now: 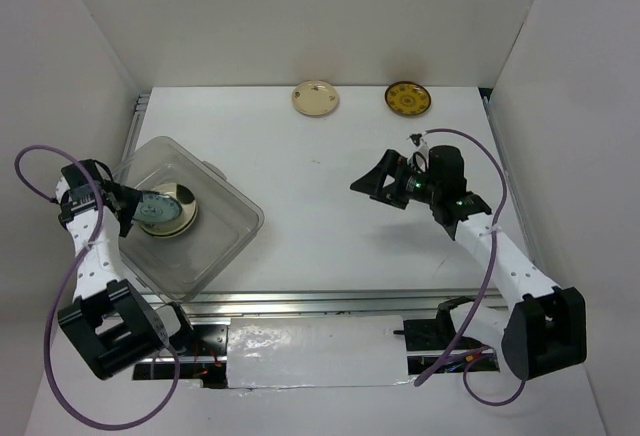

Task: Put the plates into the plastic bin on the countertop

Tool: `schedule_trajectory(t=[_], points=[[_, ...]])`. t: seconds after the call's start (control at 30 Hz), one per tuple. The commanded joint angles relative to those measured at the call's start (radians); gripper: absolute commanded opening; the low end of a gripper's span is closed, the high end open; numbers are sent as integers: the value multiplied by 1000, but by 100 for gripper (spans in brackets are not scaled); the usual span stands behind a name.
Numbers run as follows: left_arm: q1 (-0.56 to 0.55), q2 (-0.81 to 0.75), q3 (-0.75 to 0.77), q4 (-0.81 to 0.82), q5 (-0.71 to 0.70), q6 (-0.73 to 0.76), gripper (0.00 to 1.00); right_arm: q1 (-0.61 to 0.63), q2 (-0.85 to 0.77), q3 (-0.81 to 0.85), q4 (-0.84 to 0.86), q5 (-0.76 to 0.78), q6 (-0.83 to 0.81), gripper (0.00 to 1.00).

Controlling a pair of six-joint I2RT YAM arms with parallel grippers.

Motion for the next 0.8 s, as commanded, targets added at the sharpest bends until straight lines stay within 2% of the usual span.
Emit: schedule_trajectory(t=[0.0,0.07,0.13,0.2,0.27,0.37,0.4,0.47,0.53,0.77], points=[[3,27,55,30,45,20,75,-24,-35,18,1,-23,-30,100],[-5,15,66,16,62,37,84,-32,-26,29,-2,-7,-33,100],[-18,-16,90,-4,114,92,99,-61,14,37,13,-4,-31,100],[-34,-46,144,-82,172,173,99,-103,99,64,31,70,-16,100],[-96,-78,161,-122,229,256,99,-148,181,93,71,158,27,100],[-242,-187,146,-170,231,296,99,-225,402,174,189,255,186,100],[-273,-245,122,-164,229,304,99,-261,530,214,227,257,211,100],[-348,-287,126,-182,220,333,99,-297,712,390,202,276,263,100],[-406,-284,152,-216,209,347,99,-321,804,551,154,324,284,100],[-543,-255,170,-201,186,349,99,-374,1100,869,59,453,436,98]])
